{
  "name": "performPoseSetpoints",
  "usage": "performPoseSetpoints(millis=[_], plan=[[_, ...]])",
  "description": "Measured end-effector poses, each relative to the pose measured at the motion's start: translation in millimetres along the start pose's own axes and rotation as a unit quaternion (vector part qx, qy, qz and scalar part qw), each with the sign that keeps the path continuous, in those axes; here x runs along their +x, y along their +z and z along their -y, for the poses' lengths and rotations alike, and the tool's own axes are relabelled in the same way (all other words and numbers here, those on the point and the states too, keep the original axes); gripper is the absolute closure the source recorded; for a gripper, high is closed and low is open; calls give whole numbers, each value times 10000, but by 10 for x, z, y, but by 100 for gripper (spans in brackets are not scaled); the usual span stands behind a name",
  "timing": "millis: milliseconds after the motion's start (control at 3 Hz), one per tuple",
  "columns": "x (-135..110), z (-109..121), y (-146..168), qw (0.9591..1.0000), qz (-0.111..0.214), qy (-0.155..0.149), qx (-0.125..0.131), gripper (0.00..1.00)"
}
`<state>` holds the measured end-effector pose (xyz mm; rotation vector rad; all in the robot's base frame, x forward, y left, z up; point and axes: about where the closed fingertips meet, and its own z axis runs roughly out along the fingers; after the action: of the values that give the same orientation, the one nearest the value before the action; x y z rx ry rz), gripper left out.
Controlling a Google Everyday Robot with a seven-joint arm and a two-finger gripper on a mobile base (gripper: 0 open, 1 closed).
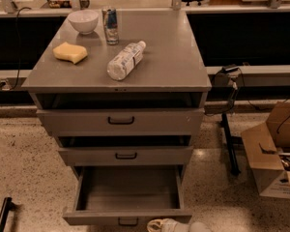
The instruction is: Close bottom drawer
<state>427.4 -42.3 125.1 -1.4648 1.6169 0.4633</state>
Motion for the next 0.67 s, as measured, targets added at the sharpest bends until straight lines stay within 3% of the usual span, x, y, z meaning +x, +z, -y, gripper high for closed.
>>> performPoseSetpoints(millis=[667], plan=[[-51, 257, 124, 9996, 101, 22, 253, 100]])
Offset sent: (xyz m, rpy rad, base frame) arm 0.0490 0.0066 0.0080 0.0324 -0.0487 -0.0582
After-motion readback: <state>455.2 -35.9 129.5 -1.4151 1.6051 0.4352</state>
